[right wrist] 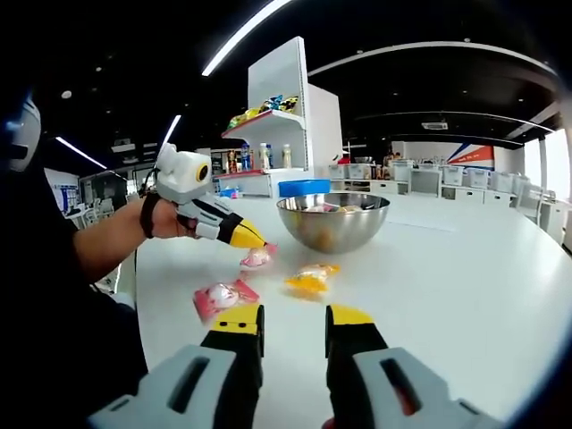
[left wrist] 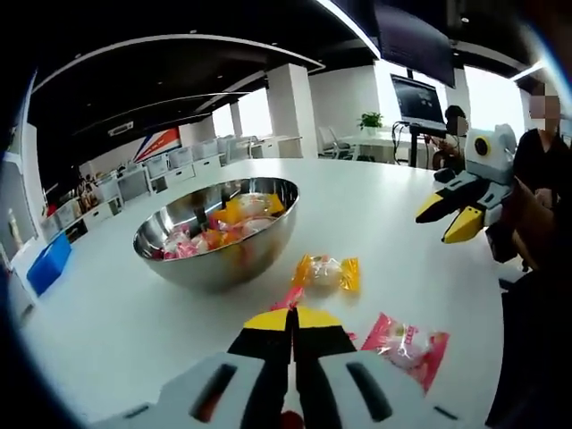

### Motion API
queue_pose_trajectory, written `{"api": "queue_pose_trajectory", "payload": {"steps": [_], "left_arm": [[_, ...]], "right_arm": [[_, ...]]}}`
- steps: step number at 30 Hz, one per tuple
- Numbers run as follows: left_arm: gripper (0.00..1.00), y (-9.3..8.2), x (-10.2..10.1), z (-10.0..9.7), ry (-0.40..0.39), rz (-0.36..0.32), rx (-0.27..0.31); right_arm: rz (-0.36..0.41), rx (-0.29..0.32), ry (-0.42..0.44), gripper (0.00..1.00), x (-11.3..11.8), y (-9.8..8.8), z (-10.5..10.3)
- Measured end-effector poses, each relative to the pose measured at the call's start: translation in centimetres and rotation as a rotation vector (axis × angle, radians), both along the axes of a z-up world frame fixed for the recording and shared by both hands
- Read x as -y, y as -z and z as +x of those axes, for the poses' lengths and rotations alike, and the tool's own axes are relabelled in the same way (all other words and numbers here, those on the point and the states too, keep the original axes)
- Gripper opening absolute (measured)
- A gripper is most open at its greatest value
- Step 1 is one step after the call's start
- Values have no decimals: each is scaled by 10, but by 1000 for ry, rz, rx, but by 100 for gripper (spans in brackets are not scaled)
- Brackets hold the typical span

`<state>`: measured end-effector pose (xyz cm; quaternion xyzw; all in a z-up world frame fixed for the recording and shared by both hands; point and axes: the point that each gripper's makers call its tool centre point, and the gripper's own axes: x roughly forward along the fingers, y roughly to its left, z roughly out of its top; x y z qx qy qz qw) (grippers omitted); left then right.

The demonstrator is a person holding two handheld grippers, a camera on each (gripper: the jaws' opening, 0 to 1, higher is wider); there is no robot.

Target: Pick up the marshmallows scattered on the table and place them into the bowl on the table

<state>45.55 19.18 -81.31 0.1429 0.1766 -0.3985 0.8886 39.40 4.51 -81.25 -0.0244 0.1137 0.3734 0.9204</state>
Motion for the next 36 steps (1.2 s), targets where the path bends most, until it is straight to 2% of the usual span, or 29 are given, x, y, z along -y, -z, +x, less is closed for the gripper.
{"api": "queue_pose_trajectory", "payload": {"steps": [8, 16, 25, 36], "left_arm": [[0, -18, -5, -4, 11, -37, -4], [0, -53, -7, -2, 38, -119, 9], [1, -85, -14, 18, 34, -126, 58], [1, -100, -6, 59, 28, -129, 48]], "right_arm": [[0, -2, 1, 27, 2, 1, 2], [2, -3, 5, 27, 3, 1, 2], [-1, -5, 3, 27, 1, 1, -1], [-3, -9, 9, 27, 1, 2, -5]]}}
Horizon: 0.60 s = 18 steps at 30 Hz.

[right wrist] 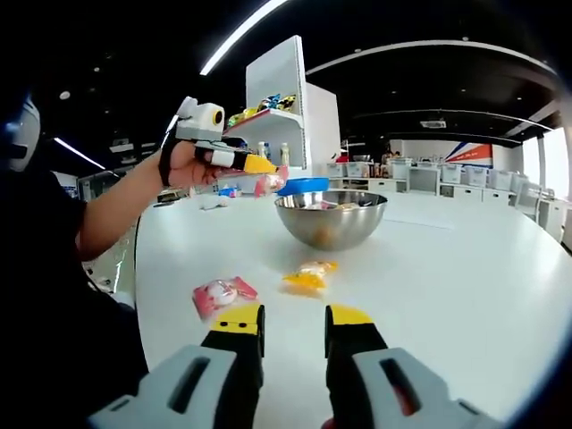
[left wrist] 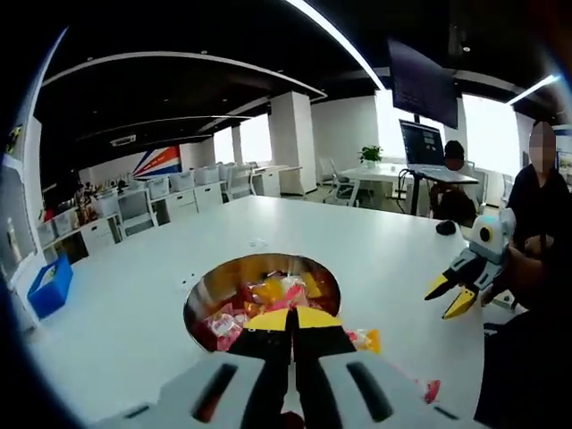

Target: Pick up the marshmallows scattered on the table and place them into the bowl on the table

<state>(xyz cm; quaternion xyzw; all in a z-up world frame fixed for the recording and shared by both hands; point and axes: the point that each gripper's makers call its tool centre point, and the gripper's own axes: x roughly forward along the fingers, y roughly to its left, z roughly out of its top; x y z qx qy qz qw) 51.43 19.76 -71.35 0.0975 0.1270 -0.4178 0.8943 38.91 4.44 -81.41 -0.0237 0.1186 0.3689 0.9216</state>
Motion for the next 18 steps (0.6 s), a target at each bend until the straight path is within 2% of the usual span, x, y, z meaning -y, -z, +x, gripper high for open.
{"api": "queue_pose_trajectory", "payload": {"steps": [7, 18], "left_arm": [[1, -5, 12, 19, 2, 34, 9], [1, 0, 20, 50, -34, 75, 9]], "right_arm": [[0, -4, 1, 27, -2, 1, -5], [2, -9, 8, 27, -1, 2, -9]]}}
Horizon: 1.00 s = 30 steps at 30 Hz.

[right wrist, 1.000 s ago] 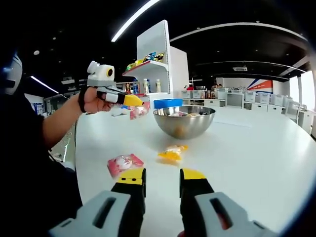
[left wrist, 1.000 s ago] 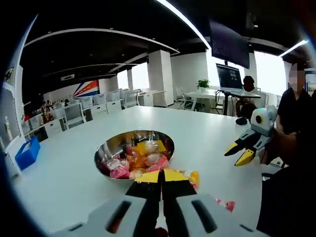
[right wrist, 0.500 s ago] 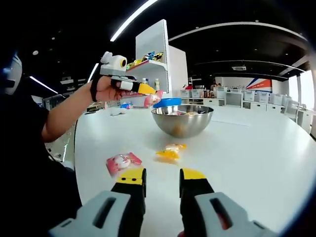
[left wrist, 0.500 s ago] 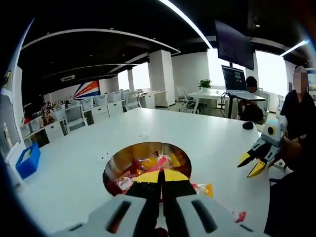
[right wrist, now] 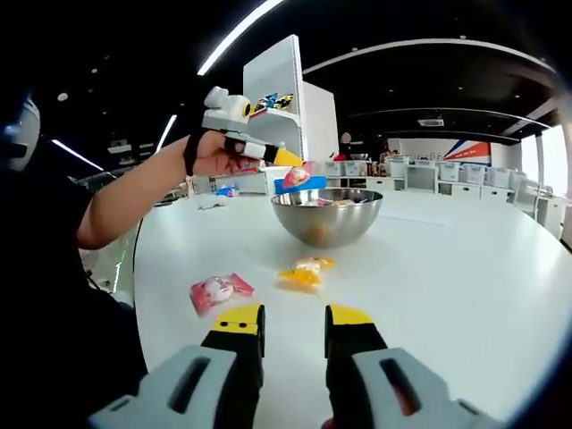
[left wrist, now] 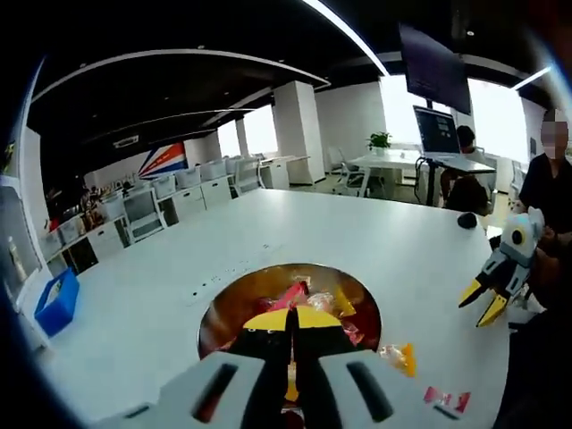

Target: Pick up the marshmallows scattered on the table and place them into the bowl on the table

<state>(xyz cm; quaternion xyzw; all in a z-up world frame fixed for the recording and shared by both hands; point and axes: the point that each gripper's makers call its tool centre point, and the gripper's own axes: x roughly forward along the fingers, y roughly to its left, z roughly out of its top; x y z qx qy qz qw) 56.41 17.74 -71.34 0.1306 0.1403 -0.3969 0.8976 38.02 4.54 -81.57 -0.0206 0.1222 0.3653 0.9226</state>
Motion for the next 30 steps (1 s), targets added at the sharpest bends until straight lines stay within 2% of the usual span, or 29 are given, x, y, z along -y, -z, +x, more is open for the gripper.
{"api": "queue_pose_trajectory", "payload": {"steps": [7, 11, 17, 19, 20, 22, 23, 30], "left_arm": [[1, 11, 3, 18, -23, 10, -21], [1, 15, 2, 21, -38, 8, -28], [1, 15, 1, 25, -50, 14, -18], [2, 13, 1, 27, -63, 13, 5], [7, 11, 0, 29, -66, 17, 28], [27, 14, 0, 30, -72, 13, 11], [32, 18, 1, 28, -68, 11, -9], [34, 26, -7, 30, -91, 3, -23]], "right_arm": [[0, 1, 4, 27, 2, -1, -1], [-1, -3, 14, 27, 7, 0, 0], [-3, -6, 17, 26, 9, 1, 2], [-2, -6, 14, 26, 8, 0, 2], [-2, -6, 13, 26, 8, 1, 2], [-2, -6, 12, 26, 7, 1, 2], [-1, -6, 14, 26, 7, 1, 3], [-4, -9, 17, 26, 10, 1, 4]]}}
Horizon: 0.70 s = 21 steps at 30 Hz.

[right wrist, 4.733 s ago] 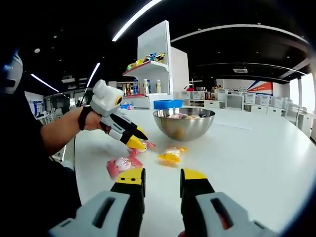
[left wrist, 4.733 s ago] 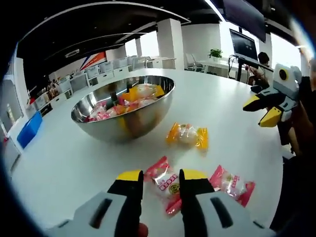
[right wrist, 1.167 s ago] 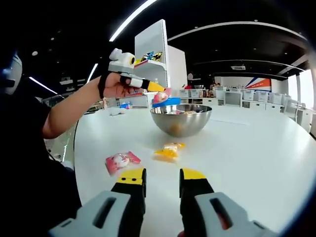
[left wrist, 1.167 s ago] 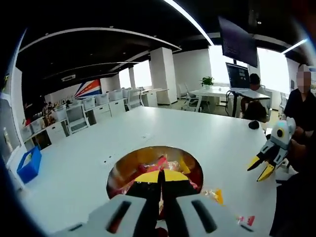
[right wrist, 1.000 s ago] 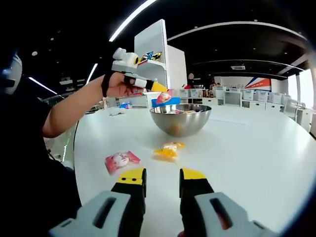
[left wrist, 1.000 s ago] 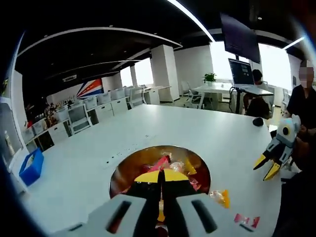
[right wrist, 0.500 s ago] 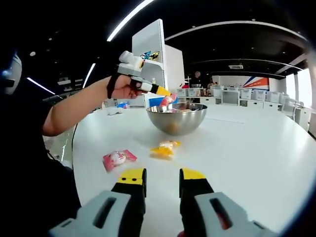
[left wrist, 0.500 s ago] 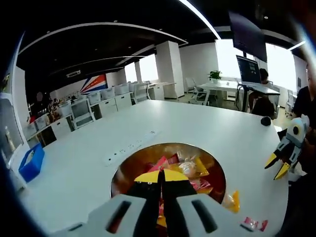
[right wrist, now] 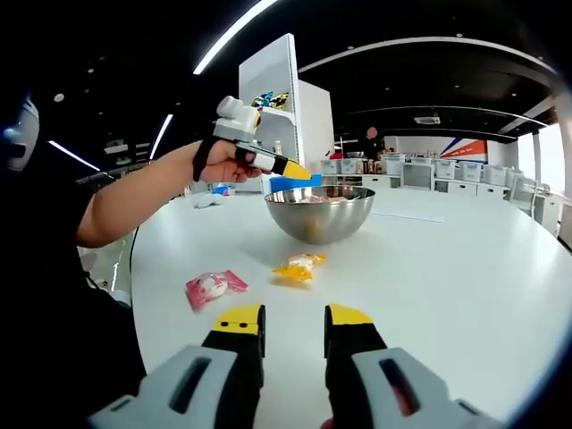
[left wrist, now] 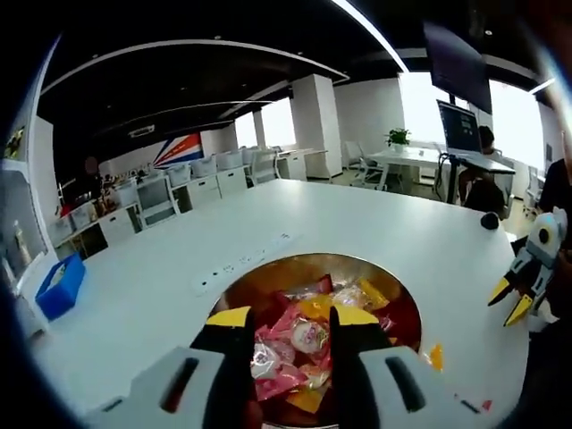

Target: Pick up the marshmallows scattered on the table and place them into the bowl on the table

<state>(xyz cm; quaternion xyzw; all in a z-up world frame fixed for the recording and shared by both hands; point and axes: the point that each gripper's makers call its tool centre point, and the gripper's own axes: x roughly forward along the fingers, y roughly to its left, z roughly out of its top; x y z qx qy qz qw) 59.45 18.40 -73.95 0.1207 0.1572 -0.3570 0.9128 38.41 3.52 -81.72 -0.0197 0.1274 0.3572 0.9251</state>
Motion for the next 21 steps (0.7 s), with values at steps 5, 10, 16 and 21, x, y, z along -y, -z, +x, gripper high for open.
{"api": "queue_pose_trajectory", "payload": {"steps": [5, 10, 16, 21], "left_arm": [[34, 8, -4, -6, 0, -8, -9], [35, 16, -9, -15, 6, -28, -22], [40, 7, -10, -42, 16, -105, -2], [42, 5, -15, -64, 21, -118, 7]], "right_arm": [[-2, -1, -3, 26, 0, 0, 2], [-3, -1, -11, 26, -1, 0, 4], [13, 0, -10, 27, -1, -2, 8], [17, -3, -16, 29, -6, -2, 7]]}}
